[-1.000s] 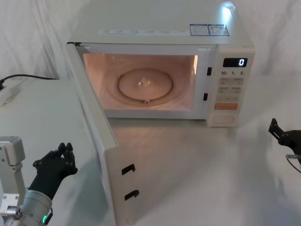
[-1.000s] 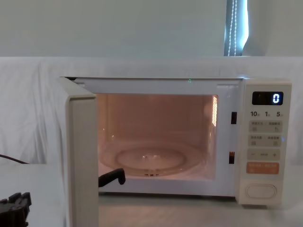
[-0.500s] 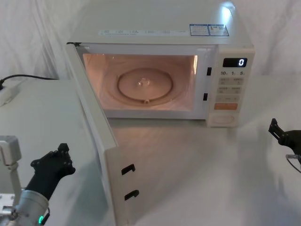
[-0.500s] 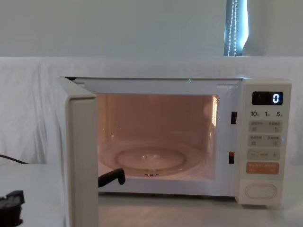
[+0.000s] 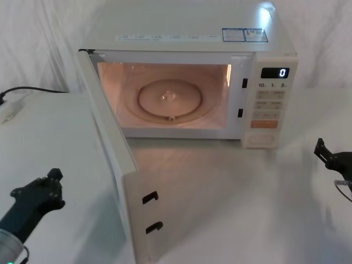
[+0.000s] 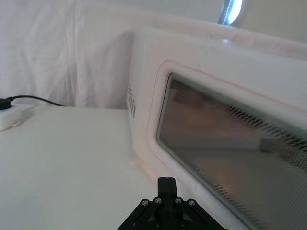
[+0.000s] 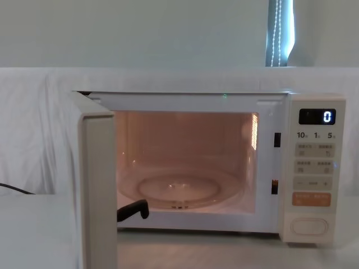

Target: Press the button to open the microwave door with one hand; close the microwave door with the other hand.

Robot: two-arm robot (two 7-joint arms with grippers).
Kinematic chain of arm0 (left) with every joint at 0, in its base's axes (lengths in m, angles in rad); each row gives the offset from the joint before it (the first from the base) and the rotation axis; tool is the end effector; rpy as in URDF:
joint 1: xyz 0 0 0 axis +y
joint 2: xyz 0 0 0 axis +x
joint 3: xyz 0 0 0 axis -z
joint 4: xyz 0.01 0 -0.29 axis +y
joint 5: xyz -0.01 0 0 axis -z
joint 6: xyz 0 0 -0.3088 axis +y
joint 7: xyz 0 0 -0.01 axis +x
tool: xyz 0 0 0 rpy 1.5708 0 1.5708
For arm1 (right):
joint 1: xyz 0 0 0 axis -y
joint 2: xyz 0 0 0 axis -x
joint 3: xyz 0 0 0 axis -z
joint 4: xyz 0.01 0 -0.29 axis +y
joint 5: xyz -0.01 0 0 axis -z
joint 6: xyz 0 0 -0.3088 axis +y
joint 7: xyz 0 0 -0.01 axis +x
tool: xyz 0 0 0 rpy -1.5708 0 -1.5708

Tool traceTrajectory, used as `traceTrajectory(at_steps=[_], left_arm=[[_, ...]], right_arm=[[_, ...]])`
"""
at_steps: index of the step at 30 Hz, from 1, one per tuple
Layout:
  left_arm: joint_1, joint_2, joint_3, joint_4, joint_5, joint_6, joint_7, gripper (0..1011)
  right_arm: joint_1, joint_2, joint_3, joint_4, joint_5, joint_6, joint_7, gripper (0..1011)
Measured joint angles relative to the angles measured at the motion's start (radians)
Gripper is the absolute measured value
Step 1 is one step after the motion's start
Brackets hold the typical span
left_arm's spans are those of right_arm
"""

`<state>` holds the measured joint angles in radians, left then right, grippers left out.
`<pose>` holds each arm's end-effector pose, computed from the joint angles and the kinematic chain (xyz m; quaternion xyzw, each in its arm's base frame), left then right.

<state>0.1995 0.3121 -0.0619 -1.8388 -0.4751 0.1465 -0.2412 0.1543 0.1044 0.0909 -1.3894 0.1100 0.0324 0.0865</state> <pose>0.2737 0.0847 -0.2596 -0.0379 0.0766 0.5981 0.7969 0.3708 -0.0663 -0.2992 -0.0076 0.0260 -0.7143 0.6993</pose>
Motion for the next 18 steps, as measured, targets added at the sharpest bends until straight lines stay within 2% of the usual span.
traceTrajectory(at_steps=[2,5,9,14,18], left_arm=[[0.01,0.012,-0.014,-0.019,-0.027,0.014,-0.015,0],[0.03,0.035,-0.05,-0.064,-0.101,0.045,-0.052,0],[0.034,0.056,-0.074,-0.102,-0.165,0.08,-0.079,0],[0.021,0.08,-0.082,-0.133,-0.216,0.116,-0.097,0],[-0.006,0.101,-0.072,-0.145,-0.251,0.15,-0.103,0]], right_arm=[[0.0,0.0,0.0,0.0,0.0,0.0,0.0,1002],[0.0,0.0,0.0,0.0,0.0,0.0,0.0,1002],[0.0,0.0,0.0,0.0,0.0,0.0,0.0,1002],[0.0,0.0,0.0,0.0,0.0,0.0,0.0,1002],[0.0,0.0,0.0,0.0,0.0,0.0,0.0,1002]])
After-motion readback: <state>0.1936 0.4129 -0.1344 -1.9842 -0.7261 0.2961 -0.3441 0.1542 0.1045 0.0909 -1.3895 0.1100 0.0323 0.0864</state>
